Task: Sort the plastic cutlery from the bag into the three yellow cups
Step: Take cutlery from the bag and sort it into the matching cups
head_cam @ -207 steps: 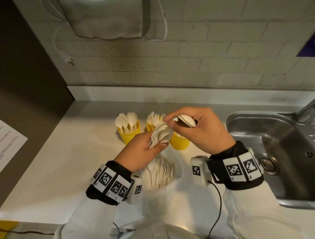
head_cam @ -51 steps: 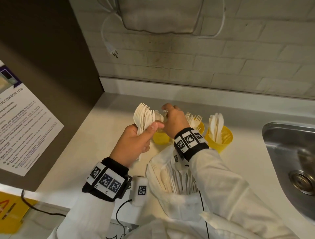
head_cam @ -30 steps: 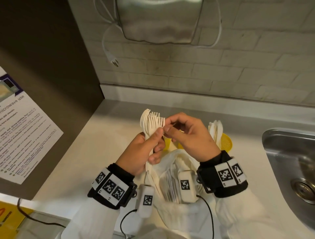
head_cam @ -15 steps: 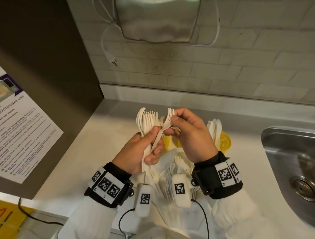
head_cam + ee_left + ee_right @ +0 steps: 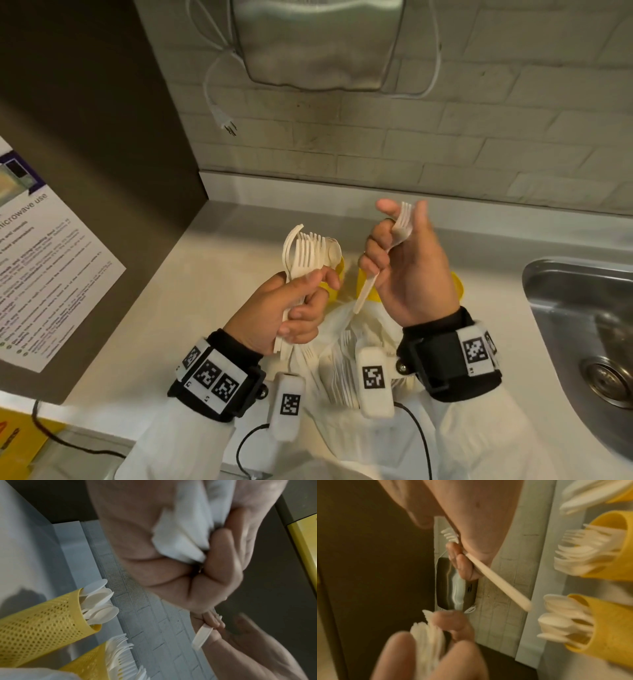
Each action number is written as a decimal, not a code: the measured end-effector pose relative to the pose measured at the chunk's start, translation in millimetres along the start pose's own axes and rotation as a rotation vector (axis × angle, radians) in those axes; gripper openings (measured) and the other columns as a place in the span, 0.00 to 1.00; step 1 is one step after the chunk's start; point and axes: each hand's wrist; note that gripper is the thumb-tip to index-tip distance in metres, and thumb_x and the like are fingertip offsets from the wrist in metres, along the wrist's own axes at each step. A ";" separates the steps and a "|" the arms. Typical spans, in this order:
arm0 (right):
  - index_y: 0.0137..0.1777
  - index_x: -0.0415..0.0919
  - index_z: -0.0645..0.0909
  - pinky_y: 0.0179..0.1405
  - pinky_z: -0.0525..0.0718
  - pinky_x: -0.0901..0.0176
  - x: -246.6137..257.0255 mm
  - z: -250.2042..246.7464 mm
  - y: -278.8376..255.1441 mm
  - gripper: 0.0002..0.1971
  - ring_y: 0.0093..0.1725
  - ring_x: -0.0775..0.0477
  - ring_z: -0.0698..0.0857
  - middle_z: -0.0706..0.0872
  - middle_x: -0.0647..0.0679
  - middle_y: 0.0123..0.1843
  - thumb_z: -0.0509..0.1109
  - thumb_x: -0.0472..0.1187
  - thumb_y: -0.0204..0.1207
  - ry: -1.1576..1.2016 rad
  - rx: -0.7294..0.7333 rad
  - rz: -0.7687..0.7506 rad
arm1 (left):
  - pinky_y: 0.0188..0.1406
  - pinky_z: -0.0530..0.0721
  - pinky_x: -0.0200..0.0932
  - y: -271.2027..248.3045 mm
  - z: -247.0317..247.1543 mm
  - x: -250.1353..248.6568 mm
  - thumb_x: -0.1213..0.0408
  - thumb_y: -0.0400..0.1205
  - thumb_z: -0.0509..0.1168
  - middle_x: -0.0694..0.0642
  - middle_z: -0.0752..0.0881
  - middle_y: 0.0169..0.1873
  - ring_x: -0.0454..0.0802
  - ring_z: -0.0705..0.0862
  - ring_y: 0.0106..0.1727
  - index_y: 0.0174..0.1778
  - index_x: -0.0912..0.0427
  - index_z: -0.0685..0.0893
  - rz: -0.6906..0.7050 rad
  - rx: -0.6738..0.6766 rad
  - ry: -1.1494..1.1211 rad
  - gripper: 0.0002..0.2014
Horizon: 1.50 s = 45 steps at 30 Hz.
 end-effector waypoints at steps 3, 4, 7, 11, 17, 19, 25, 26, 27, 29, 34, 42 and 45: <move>0.67 0.41 0.81 0.36 0.77 0.54 -5.4 9.7 -7.8 0.27 0.33 0.52 0.73 0.73 0.46 0.38 0.78 0.54 0.72 -0.486 0.075 -0.078 | 0.16 0.56 0.37 0.3 3.6 -1.3 0.55 0.81 0.76 0.49 0.65 0.21 0.38 0.64 0.14 0.44 0.60 0.74 -0.041 0.015 0.018 0.17; 0.67 0.41 0.81 0.40 0.81 0.52 -7.6 12.8 -9.3 0.27 0.37 0.50 0.76 0.75 0.44 0.41 0.78 0.53 0.71 -0.590 0.119 -0.082 | 0.16 0.56 0.38 0.3 6.5 -1.6 0.60 0.81 0.75 0.49 0.65 0.20 0.38 0.64 0.14 0.43 0.60 0.73 -0.041 -0.010 0.063 0.16; 0.65 0.46 0.83 0.49 0.87 0.51 -13.5 23.2 -11.4 0.28 0.46 0.51 0.85 0.85 0.47 0.50 0.81 0.56 0.67 -0.826 0.223 -0.072 | 0.17 0.62 0.39 2.4 21.6 -9.2 0.78 0.80 0.67 0.48 0.71 0.19 0.42 0.67 0.16 0.45 0.64 0.75 -0.058 -0.144 0.365 0.08; 0.52 0.42 0.80 0.43 0.87 0.50 -20.5 34.5 -11.5 0.17 0.42 0.48 0.87 0.88 0.48 0.43 0.82 0.46 0.71 -0.953 0.144 -0.207 | 0.34 0.80 0.35 10.8 39.8 -19.5 0.80 0.82 0.67 0.45 0.81 0.33 0.41 0.79 0.34 0.46 0.49 0.80 -0.027 -0.344 0.987 0.17; 0.49 0.45 0.76 0.35 0.81 0.66 -28.8 44.5 -16.5 0.11 0.37 0.57 0.85 0.85 0.55 0.38 0.77 0.38 0.77 -1.005 -0.023 -0.439 | 0.47 0.84 0.35 23.2 27.5 -11.7 0.57 0.79 0.72 0.43 0.85 0.43 0.41 0.88 0.51 0.52 0.43 0.80 0.166 -0.499 1.035 0.09; 0.49 0.44 0.75 0.34 0.79 0.69 -25.1 45.7 -16.5 0.10 0.35 0.58 0.83 0.83 0.56 0.36 0.75 0.36 0.78 -0.954 -0.117 -0.500 | 0.54 0.89 0.44 22.0 24.1 -11.3 0.51 0.76 0.73 0.44 0.88 0.52 0.40 0.88 0.55 0.62 0.42 0.81 0.169 -0.460 1.042 0.18; 0.46 0.42 0.77 0.36 0.79 0.68 -11.3 49.4 -8.0 0.09 0.33 0.61 0.79 0.80 0.58 0.33 0.75 0.31 0.78 -0.669 -0.257 -0.434 | 0.48 0.85 0.31 21.1 35.6 -1.8 0.69 0.79 0.76 0.36 0.90 0.45 0.30 0.88 0.49 0.56 0.38 0.81 0.117 -0.326 1.013 0.20; 0.46 0.42 0.77 0.37 0.79 0.65 -10.9 48.9 -8.0 0.09 0.34 0.59 0.79 0.80 0.58 0.34 0.75 0.31 0.78 -0.642 -0.227 -0.408 | 0.39 0.82 0.30 22.8 36.5 0.7 0.72 0.79 0.75 0.36 0.89 0.34 0.31 0.87 0.39 0.47 0.42 0.82 0.095 -0.330 1.019 0.17; 0.47 0.41 0.77 0.38 0.80 0.61 -10.4 47.9 -8.9 0.09 0.35 0.55 0.79 0.80 0.54 0.35 0.75 0.31 0.78 -0.629 -0.183 -0.381 | 0.34 0.78 0.29 23.7 40.1 0.5 0.73 0.79 0.74 0.37 0.87 0.27 0.31 0.85 0.32 0.40 0.44 0.81 0.085 -0.345 1.039 0.16; 0.47 0.36 0.78 0.39 0.81 0.57 -9.1 43.6 -10.4 0.09 0.37 0.50 0.80 0.79 0.44 0.36 0.77 0.32 0.77 -0.683 -0.092 -0.315 | 0.32 0.76 0.26 24.7 41.8 0.0 0.73 0.80 0.73 0.39 0.84 0.24 0.31 0.83 0.31 0.36 0.44 0.81 0.088 -0.388 1.046 0.17; 0.44 0.38 0.84 0.41 0.87 0.52 -3.8 26.2 -11.9 0.08 0.38 0.50 0.88 0.89 0.46 0.37 0.81 0.39 0.74 -0.957 -0.057 -0.221 | 0.32 0.77 0.23 31.9 31.1 -1.6 0.65 0.80 0.74 0.35 0.87 0.26 0.27 0.85 0.33 0.38 0.42 0.86 0.053 -0.393 1.073 0.12; 0.37 0.30 0.82 0.24 0.81 0.52 21.8 -15.8 2.5 0.09 0.21 0.41 0.81 0.83 0.40 0.24 0.76 0.36 0.75 -0.832 -0.364 -0.218 | 0.38 0.78 0.33 55.3 15.9 13.0 0.57 0.76 0.81 0.55 0.90 0.44 0.38 0.84 0.34 0.58 0.50 0.83 0.002 -0.407 1.007 0.18; 0.39 0.31 0.83 0.26 0.86 0.49 38.7 -40.4 6.3 0.11 0.23 0.37 0.84 0.85 0.38 0.27 0.77 0.38 0.77 -0.825 -0.492 -0.295 | 0.39 0.74 0.33 62.1 0.8 22.6 0.51 0.76 0.80 0.46 0.86 0.46 0.38 0.82 0.37 0.60 0.47 0.82 -0.079 -0.419 1.213 0.20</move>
Point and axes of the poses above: each hand's wrist, its own y-axis towards the middle knuckle, its own z-axis out of the palm, x = y × z
